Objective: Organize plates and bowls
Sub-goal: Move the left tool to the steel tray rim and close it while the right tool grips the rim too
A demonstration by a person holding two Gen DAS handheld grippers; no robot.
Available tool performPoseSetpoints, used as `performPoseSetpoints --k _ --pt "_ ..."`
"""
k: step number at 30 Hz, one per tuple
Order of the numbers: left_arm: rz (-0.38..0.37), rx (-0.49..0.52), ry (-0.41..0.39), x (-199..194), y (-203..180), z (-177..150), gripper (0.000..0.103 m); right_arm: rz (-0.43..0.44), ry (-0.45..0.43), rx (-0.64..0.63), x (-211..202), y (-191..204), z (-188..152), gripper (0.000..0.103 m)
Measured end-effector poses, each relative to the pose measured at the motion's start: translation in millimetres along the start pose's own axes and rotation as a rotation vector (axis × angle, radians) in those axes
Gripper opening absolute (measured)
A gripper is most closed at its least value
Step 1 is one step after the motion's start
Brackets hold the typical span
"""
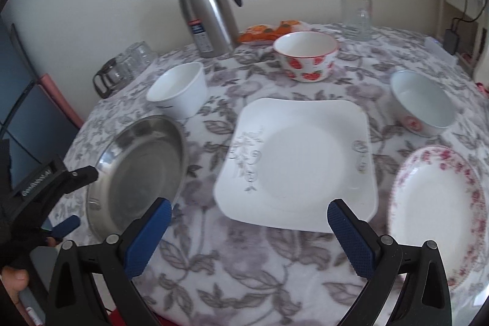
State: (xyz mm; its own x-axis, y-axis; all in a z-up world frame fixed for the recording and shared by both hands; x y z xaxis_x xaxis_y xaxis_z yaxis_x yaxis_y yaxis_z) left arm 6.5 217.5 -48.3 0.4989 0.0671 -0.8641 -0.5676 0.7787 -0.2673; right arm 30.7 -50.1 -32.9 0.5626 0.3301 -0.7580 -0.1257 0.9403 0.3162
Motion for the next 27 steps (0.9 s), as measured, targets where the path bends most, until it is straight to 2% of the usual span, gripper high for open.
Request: performPoseSetpoints --k 4,10,16,18,22,27 --pt "0.006 0.001 -0.026 8.7 9.9 7.9 0.103 0.016 0.003 -0.014 11.6 8.0 3.5 0.103" --pt "-0.032 -0.043 -0.045 20.2 27.0 16.8 0.103 0.002 0.037 -0.021 34.3 15.0 8.5 0.103" --pt "-0.054 -0.06 -0.177 14.8 37.5 26.6 0.103 0.055 0.03 -0.02 48.8 24.8 13.2 0.103" --pt "-0.045 -0.051 -0.199 15.1 39.3 30.1 0.103 0.075 0.033 -0.028 55.0 30.5 14.9 0.103" --pt "-0.039 -0.015 -0.139 24.2 42.5 35.4 0.103 0.106 0.068 -0.033 68.7 40.6 17.2 0.103" --pt "-0.01 0.026 -0.094 36.8 46.7 36.3 0.103 0.11 0.054 -0.068 79.2 49.8 19.7 0.103"
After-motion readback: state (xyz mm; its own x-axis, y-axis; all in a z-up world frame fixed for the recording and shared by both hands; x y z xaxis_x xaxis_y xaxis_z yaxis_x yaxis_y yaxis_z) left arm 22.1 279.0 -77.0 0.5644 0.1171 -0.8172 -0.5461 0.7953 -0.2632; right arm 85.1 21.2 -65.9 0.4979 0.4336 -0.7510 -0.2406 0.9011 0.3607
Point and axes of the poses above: each gripper's, at about its wrist camera, not at the fingertips, and x roughly the way its jaws point, y to its left, z to its top, the point moved 3 cm from there along x, roughly the way its jaws point, and after that the axes turned 4 degrees about z, right-handed, at the moved point
